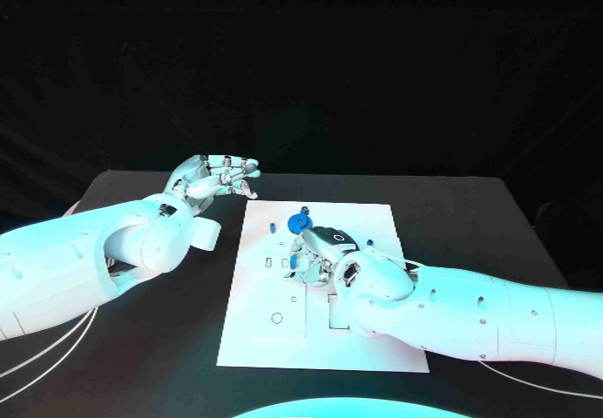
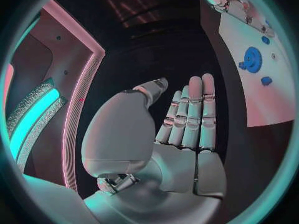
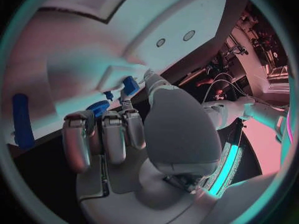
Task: Assemble the parts on the task board
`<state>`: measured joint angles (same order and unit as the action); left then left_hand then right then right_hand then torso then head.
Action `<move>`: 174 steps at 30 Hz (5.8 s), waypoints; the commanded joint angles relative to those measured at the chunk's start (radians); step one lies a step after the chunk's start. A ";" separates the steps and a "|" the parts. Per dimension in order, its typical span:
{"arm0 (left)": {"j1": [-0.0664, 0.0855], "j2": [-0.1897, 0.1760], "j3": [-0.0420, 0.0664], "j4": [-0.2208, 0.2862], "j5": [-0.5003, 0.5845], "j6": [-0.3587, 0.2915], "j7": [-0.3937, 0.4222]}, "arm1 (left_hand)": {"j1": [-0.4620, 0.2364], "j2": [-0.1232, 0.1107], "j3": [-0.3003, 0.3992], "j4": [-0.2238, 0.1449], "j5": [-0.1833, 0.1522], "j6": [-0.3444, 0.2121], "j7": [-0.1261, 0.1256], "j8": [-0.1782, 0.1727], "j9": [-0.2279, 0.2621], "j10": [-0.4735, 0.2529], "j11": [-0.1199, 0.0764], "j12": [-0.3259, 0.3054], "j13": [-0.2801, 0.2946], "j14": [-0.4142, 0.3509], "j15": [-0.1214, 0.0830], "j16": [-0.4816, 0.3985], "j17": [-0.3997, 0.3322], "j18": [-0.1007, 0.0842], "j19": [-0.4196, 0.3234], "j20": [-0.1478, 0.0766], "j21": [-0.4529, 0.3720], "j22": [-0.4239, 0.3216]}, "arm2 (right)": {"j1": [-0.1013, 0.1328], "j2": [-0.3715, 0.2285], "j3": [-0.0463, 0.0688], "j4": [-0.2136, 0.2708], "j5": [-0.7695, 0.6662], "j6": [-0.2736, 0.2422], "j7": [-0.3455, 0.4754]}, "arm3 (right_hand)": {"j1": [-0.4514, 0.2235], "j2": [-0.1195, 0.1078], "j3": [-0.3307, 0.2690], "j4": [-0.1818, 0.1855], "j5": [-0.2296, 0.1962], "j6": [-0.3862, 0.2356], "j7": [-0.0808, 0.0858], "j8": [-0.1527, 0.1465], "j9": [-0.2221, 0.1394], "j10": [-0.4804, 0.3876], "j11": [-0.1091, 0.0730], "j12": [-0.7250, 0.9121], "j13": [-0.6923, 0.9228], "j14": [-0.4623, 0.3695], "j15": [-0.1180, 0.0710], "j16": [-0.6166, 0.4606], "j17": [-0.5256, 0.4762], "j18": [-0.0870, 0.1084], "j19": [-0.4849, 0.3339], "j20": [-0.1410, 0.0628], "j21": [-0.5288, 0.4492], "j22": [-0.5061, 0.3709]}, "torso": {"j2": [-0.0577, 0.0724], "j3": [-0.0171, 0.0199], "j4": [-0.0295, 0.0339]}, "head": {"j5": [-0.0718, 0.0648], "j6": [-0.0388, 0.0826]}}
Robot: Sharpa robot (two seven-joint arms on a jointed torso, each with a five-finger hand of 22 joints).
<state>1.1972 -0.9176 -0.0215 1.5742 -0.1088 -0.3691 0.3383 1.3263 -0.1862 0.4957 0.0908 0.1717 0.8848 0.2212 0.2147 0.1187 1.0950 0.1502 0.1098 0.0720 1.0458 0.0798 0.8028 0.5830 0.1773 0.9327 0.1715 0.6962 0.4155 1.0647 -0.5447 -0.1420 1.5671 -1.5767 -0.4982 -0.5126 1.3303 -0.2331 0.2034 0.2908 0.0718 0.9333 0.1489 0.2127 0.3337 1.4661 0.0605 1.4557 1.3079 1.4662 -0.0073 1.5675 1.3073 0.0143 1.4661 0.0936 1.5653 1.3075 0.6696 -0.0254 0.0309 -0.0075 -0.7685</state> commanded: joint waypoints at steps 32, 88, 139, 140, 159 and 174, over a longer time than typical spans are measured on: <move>0.058 0.152 0.000 -0.117 -0.826 0.547 -0.794 | -0.189 0.037 -0.217 0.202 0.000 -0.046 -0.132 0.534 0.349 0.089 -0.133 1.086 0.824 0.458 -0.122 0.691 0.781 -0.047 0.247 -0.106 0.563 0.517 | 0.167 -0.406 0.030 0.212 0.443 -0.089 0.308 | 0.097 0.026 -0.051 -0.001 0.100 -0.024 0.011 -0.024 -0.012 -0.020 0.017 -0.040 0.141 0.100 0.011 -0.005 0.244 -0.014 0.105 0.014 0.005 0.263 | -0.035 0.0183 -0.0284 | 0.033 -0.014; 0.077 0.397 -0.065 -0.339 -0.892 0.789 -0.857 | -0.206 0.106 -0.285 0.198 -0.056 -0.088 -0.115 0.497 0.403 0.020 -0.116 1.038 0.753 0.444 -0.105 0.680 0.764 -0.040 0.206 -0.091 0.546 0.484 | 0.199 -0.393 0.031 0.130 0.498 -0.087 0.239 | 0.088 0.031 -0.048 0.000 0.116 -0.023 0.010 -0.022 -0.011 -0.023 0.016 -0.044 0.137 0.099 0.010 -0.006 0.241 -0.013 0.103 0.013 0.002 0.261 | -0.038 0.0206 -0.0276 | 0.031 -0.045; 0.064 0.384 -0.071 -0.348 -0.828 0.716 -0.841 | -0.091 0.023 0.324 -0.032 0.024 -0.037 -0.134 0.479 0.519 0.101 -0.140 1.024 0.773 0.476 -0.128 0.708 0.838 -0.053 0.249 -0.106 0.609 0.562 | 0.199 -0.387 0.031 0.123 0.498 -0.076 0.230 | 0.094 0.033 -0.027 -0.002 0.175 -0.020 0.008 -0.015 -0.011 -0.022 0.013 -0.043 0.137 0.099 0.007 -0.007 0.240 -0.013 0.103 0.010 0.002 0.261 | -0.037 0.0230 -0.0289 | 0.028 -0.049; 0.064 0.380 -0.071 -0.345 -0.822 0.702 -0.838 | -0.102 0.017 0.335 -0.042 0.049 -0.031 -0.136 0.481 0.523 0.110 -0.142 1.029 0.781 0.479 -0.129 0.711 0.844 -0.054 0.256 -0.108 0.615 0.571 | 0.199 -0.387 0.031 0.123 0.498 -0.077 0.230 | 0.094 0.033 -0.027 -0.002 0.175 -0.020 0.008 -0.015 -0.011 -0.022 0.013 -0.043 0.137 0.099 0.007 -0.007 0.240 -0.013 0.103 0.010 0.002 0.261 | -0.038 0.0233 -0.0282 | 0.028 -0.050; 0.062 0.317 -0.070 -0.256 -0.813 0.499 -0.832 | -0.179 -0.027 0.380 -0.112 0.257 0.035 -0.160 0.479 0.550 0.199 -0.166 1.062 0.857 0.493 -0.153 0.719 0.870 -0.076 0.340 -0.131 0.680 0.685 | 0.199 -0.396 0.031 0.123 0.498 -0.080 0.231 | 0.092 0.031 -0.019 -0.002 0.196 -0.020 0.008 -0.014 -0.012 -0.021 0.012 -0.043 0.137 0.099 0.007 -0.007 0.241 -0.013 0.103 0.009 0.001 0.261 | -0.037 0.0247 -0.0270 | 0.037 -0.054; 0.044 0.309 -0.078 -0.223 -0.911 0.471 -0.844 | -0.196 -0.036 0.385 -0.122 0.324 0.054 -0.168 0.482 0.560 0.224 -0.174 1.079 0.889 0.497 -0.160 0.725 0.883 -0.084 0.365 -0.138 0.702 0.726 | 0.199 -0.392 0.031 0.119 0.498 -0.079 0.232 | 0.091 0.030 -0.018 -0.002 0.201 -0.020 0.008 -0.014 -0.012 -0.028 0.012 -0.051 0.130 0.096 0.007 -0.012 0.229 -0.011 0.098 0.009 -0.008 0.256 | -0.039 0.0234 -0.0273 | 0.047 -0.065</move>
<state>1.2420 -0.6090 -0.0994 1.3467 -0.9799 0.1224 -0.5047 1.1346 -0.2242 0.6663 0.1874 0.4919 0.9141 0.0711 0.6946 0.6057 1.3141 -0.0232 1.1859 0.9596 1.4665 -0.0739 1.5225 1.3073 0.0988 1.2906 0.0322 1.3954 1.1394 1.2637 -0.9379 -0.1116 1.6862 -1.0743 -0.5867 -0.2861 1.4200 -0.2042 0.1774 0.2886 0.2672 0.9040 0.1570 0.1933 0.3214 1.4453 0.0717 1.4092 1.3075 1.4646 0.0052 1.5615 1.3073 0.0143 1.4661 0.1076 1.5605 1.3073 0.6322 -0.0014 0.0038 0.0370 -0.8311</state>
